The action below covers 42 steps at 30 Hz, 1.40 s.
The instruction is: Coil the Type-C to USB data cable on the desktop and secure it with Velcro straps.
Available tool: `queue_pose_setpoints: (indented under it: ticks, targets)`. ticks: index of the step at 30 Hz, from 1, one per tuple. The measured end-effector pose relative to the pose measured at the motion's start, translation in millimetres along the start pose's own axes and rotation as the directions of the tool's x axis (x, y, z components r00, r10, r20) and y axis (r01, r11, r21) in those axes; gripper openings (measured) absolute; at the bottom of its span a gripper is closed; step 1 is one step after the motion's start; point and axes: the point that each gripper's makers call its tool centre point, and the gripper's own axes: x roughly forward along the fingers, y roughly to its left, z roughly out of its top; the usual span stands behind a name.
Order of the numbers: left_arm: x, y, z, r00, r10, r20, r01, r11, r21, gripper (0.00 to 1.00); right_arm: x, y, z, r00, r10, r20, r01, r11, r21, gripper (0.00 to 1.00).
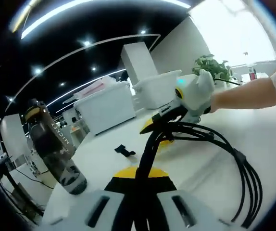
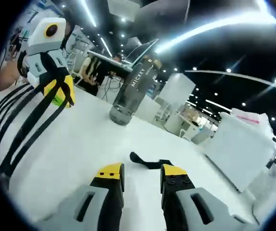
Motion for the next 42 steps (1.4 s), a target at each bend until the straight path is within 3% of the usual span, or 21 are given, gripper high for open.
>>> queue_pose_setpoints:
  ticks: [3,5,7,8,14,16,20,25,28,31,36,37,39,42]
  targets:
    - [0,4.1,-8.0,1.0,-0.003,-0.007,0.002,0.999,-0.039,0.04,17,3,1.8,1.0,0.003,-0.008,-0.004,1.0,-0.02,0.27]
    - [-1,7.0,-12.1,1.0,0.002,-0.007,-0.003,0.999,-0.053,0.04,23,1,1.9,1.0,0.001,-0.016,-0.001,1.0,-0.022,0.2]
    - [-1,7.9,-13.5,1.0,0.003,-0.007,-0.004,0.998,-0.059,0.04,26,-3,-2.3,0.999,-0.014,-0.045,0.011,0.997,-0.078,0.11]
    - [-2,8.3,-14.8,1.0,0.004,-0.009,-0.005,0.998,-0.062,0.04,26,-8,-4.2,0.998,-0.031,-0.063,0.021,0.987,-0.157,0.05]
    - [1,3.6,-10.9,1.0,-0.006,0.005,0.007,0.998,-0.058,0.04,7,-14,-10.3,0.995,-0.036,-0.089,0.029,0.997,-0.075,0.02]
    - [3,-1.3,-7.3,1.0,-0.016,0.015,0.017,0.998,-0.058,0.04,-9,-22,-14.8,0.993,-0.064,-0.103,0.058,0.997,-0.058,0.02]
    - [13,-26.8,-3.7,0.995,-0.099,0.01,0.1,0.989,-0.106,0.04,-54,-42,-31.0,0.976,-0.155,-0.156,0.147,0.987,-0.061,0.02]
    - [26,-63.5,14.0,0.985,-0.173,0.025,0.174,0.982,-0.078,0.04,-132,-48,-44.6,0.957,-0.225,-0.185,0.238,0.97,0.055,0.02]
    - [35,-105.3,32.9,0.963,-0.266,0.046,0.268,0.962,-0.053,0.04,-184,-45,-49.9,0.944,-0.266,-0.196,0.286,0.955,0.08,0.02]
    - [43,-137.1,47.6,0.947,-0.317,0.047,0.318,0.948,-0.01,0.04,-229,-29,-55.4,0.937,-0.278,-0.212,0.303,0.948,0.098,0.02]
    - [50,-197.8,71.9,0.907,-0.416,0.067,0.417,0.909,0.004,0.04,-288,1,-57.5,0.931,-0.298,-0.212,0.327,0.937,0.12,0.02]
    - [51,-203.5,74.0,0.904,-0.422,0.068,0.422,0.906,0.006,0.04,-291,5,-56.5,0.934,-0.296,-0.201,0.328,0.932,0.153,0.02]
    - [53,-218.8,79.9,0.897,-0.436,0.068,0.435,0.9,0.025,0.04,-295,23,-54.1,0.956,-0.24,-0.17,0.275,0.933,0.23,0.02]
    - [52,-229.2,86.0,0.892,-0.447,0.064,0.445,0.894,0.048,0.04,-296,28,-44.7,0.971,-0.218,-0.101,0.238,0.928,0.287,0.06]
